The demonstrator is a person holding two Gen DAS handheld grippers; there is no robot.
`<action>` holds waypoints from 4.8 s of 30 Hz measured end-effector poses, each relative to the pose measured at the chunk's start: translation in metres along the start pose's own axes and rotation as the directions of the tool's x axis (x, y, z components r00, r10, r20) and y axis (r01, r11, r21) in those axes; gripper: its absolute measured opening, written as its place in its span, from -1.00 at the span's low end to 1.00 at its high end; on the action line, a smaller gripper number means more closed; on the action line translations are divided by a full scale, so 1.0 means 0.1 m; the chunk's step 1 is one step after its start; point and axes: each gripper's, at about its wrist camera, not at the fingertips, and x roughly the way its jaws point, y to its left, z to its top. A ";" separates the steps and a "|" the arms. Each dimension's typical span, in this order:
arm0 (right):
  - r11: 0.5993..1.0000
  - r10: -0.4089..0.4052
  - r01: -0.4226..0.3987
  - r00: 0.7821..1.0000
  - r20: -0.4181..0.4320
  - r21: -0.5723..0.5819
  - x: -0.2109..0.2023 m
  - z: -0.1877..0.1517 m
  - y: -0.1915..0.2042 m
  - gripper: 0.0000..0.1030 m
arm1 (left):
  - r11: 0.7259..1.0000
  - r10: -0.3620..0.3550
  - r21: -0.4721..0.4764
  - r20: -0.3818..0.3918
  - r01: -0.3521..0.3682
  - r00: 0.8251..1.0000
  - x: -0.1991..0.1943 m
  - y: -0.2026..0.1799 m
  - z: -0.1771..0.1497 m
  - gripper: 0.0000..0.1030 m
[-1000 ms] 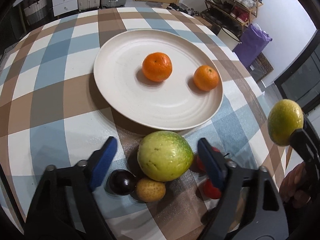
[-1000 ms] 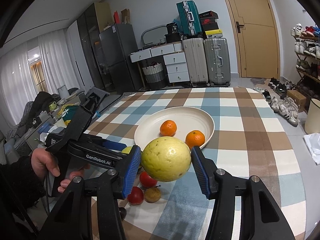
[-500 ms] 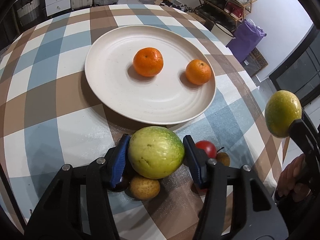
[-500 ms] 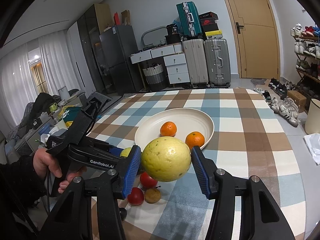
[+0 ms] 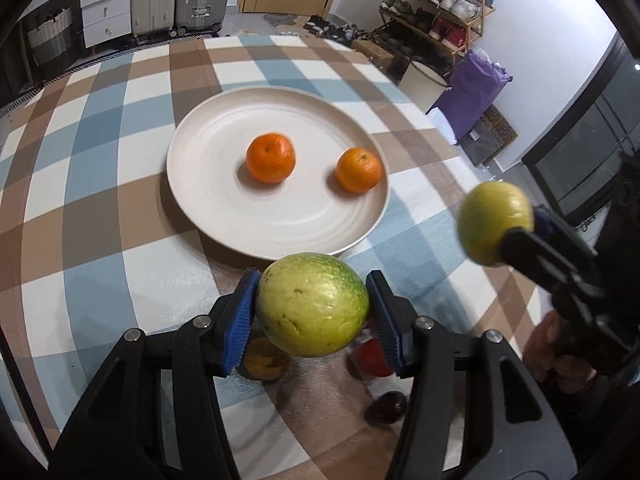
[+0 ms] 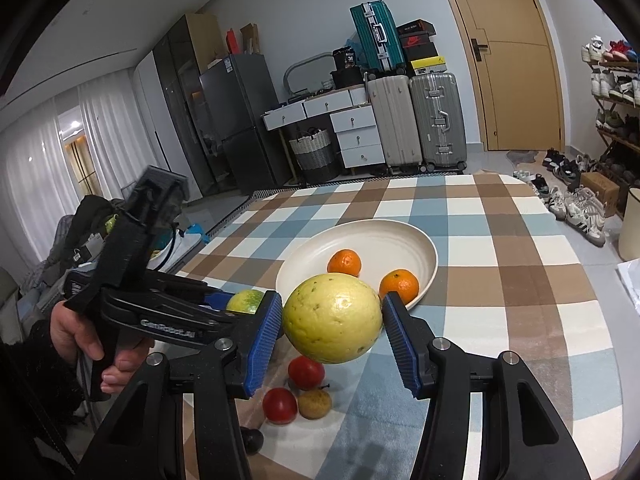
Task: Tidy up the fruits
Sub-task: 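Carry both fruits onto the white plate and open both tools, then lift both open tools away from the plate toward the remaining fruit, then lower the right tool onto a dark plum and close its fingers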
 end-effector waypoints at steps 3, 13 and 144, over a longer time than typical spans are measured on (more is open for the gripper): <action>1.000 0.012 -0.012 1.000 -0.006 0.017 0.05 0.05 -0.03 0.03 | 1.000 -0.003 0.002 0.009 0.003 1.000 -0.07 -0.01 0.06 0.00; 0.995 0.050 -0.048 0.999 -0.019 0.085 0.23 0.24 -0.12 0.03 | 1.000 0.007 -0.029 0.053 -0.005 0.999 -0.22 0.15 0.38 0.00; 0.998 0.008 -0.014 0.995 -0.097 -0.053 -0.29 -0.55 0.59 0.95 | 0.937 0.303 -0.278 0.337 -0.214 0.891 -1.17 0.03 -1.43 0.98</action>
